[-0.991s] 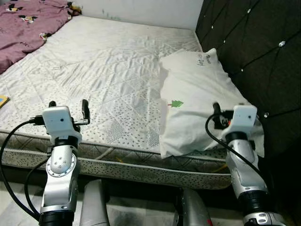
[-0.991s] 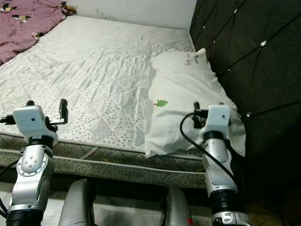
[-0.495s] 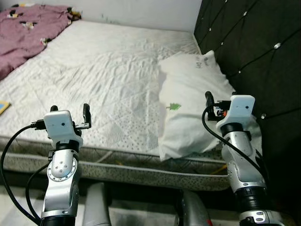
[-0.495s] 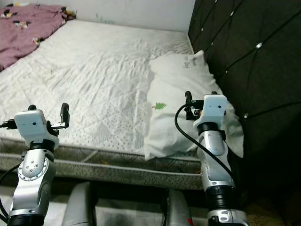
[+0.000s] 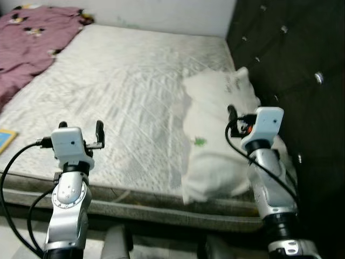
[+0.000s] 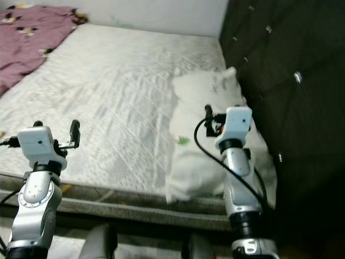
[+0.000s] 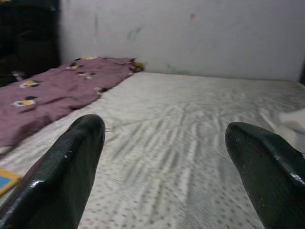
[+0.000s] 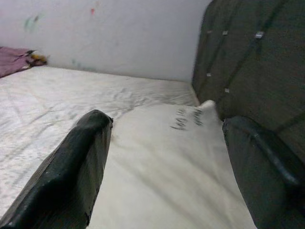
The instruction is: Clean up the room
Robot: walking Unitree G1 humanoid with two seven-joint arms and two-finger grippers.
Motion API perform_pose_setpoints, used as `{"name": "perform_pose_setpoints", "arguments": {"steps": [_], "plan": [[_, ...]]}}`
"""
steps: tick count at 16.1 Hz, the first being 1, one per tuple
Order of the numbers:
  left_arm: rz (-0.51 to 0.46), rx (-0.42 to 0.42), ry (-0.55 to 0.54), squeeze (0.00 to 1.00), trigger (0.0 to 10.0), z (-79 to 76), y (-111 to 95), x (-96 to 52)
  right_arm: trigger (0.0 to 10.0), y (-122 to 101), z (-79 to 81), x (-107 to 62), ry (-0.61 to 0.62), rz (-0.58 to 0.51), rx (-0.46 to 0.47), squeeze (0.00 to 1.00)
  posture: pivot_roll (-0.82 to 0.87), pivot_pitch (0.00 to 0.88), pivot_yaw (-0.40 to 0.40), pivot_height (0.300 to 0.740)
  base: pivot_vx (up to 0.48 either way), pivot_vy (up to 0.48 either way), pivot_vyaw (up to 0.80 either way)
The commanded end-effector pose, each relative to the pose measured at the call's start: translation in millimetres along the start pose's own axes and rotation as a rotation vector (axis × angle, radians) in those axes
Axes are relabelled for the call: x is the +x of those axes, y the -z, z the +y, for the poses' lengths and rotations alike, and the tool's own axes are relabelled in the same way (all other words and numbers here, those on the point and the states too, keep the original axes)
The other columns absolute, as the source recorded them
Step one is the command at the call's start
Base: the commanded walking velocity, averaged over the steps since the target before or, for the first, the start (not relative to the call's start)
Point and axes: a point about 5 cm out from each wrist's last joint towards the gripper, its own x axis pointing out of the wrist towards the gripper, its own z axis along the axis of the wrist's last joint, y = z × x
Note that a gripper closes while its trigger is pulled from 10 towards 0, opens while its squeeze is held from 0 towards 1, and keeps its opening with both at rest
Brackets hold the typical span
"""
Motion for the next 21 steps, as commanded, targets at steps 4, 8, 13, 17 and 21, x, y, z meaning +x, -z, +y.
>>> {"name": "perform_pose_setpoints", "arguments": {"steps": [4,8,13,17,21], "plan": [[0.005,-0.020,0.019,0.00,10.0,-11.8,0.2,-2.1,10.0,-4.6,-2.3,2.4,0.010,-0.002,-0.027,0.00,0.00,0.000,-0.080,0.735,0.000,0.000,0.00],[0.011,-0.028,0.043,0.00,10.0,-17.9,0.5,-1.1,10.0,5.0,-14.2,-5.7,0.066,0.042,-0.009,1.00,-0.01,0.000,-0.069,0.740,0.000,0.000,0.00],[0.026,-0.038,0.006,0.00,10.0,-15.1,2.1,-0.8,10.0,13.6,-8.3,-8.2,0.067,0.079,-0.025,0.00,-0.01,0.000,-0.077,0.740,0.000,0.000,0.00],[0.047,-0.075,0.004,0.00,10.0,-18.3,4.7,-3.5,10.0,18.9,-8.1,-9.8,0.074,0.108,-0.020,0.00,-0.01,0.000,-0.068,0.740,0.000,0.000,-0.51],[0.039,-0.074,0.014,0.00,10.0,-19.5,2.8,0.1,10.0,18.4,-7.7,-8.2,0.076,0.105,-0.018,0.00,-0.01,0.000,-0.066,0.740,0.000,0.000,-0.80]]}}
